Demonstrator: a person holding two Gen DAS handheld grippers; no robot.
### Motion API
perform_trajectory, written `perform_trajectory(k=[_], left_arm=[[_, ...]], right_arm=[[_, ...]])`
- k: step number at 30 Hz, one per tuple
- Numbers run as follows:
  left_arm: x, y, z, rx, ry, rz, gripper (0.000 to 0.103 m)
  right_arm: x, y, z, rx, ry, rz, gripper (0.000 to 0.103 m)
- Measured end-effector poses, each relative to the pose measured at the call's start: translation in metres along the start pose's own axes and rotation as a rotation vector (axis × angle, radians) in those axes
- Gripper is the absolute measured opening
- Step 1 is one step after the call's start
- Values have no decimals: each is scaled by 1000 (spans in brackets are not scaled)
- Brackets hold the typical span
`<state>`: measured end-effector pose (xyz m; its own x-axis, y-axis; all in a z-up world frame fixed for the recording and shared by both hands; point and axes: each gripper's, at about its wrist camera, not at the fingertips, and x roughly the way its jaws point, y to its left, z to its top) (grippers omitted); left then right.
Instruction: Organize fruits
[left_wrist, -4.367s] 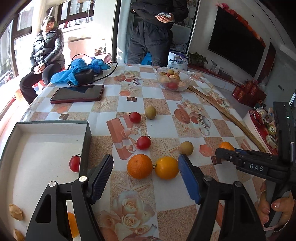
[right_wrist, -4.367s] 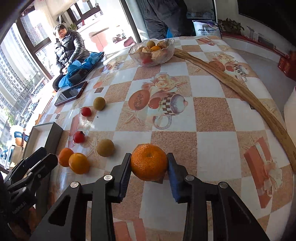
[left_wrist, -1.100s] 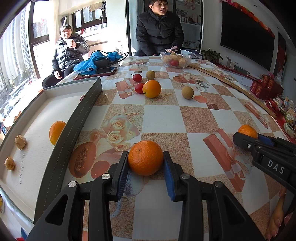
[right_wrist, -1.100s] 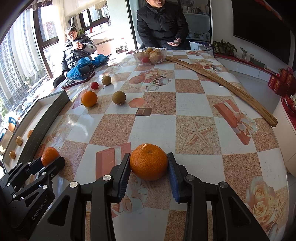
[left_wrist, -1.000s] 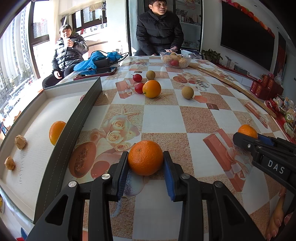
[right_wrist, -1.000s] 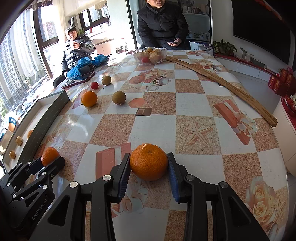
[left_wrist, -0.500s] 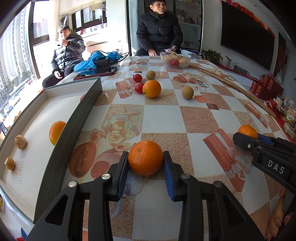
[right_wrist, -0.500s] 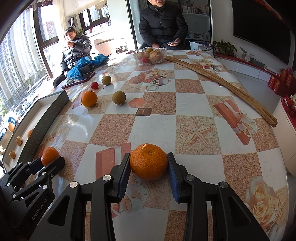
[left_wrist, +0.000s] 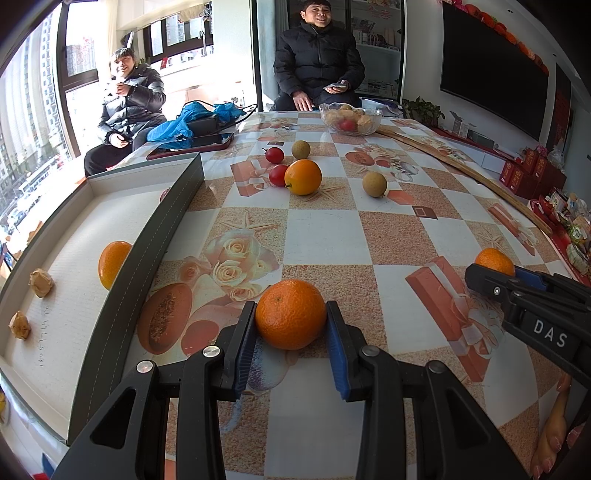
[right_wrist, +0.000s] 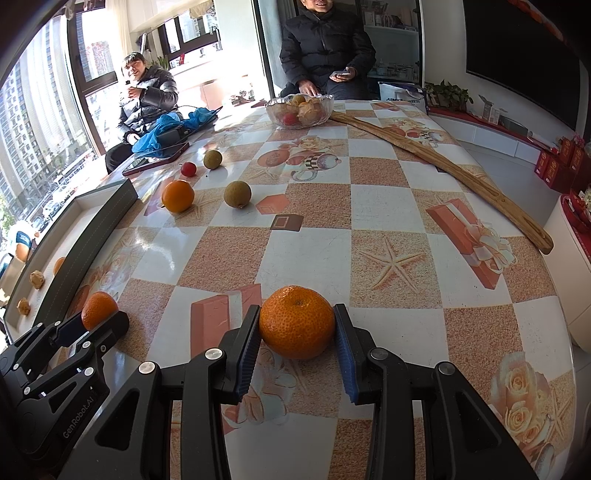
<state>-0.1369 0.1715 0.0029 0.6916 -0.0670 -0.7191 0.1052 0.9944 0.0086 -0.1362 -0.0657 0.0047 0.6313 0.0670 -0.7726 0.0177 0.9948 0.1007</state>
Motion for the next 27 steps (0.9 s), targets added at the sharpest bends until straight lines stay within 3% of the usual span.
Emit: perform_trajectory(k=[27], left_arm=[[-1, 0, 0, -1, 12, -6, 39]], right_arm=[[1, 1, 0, -16, 5, -17, 39]])
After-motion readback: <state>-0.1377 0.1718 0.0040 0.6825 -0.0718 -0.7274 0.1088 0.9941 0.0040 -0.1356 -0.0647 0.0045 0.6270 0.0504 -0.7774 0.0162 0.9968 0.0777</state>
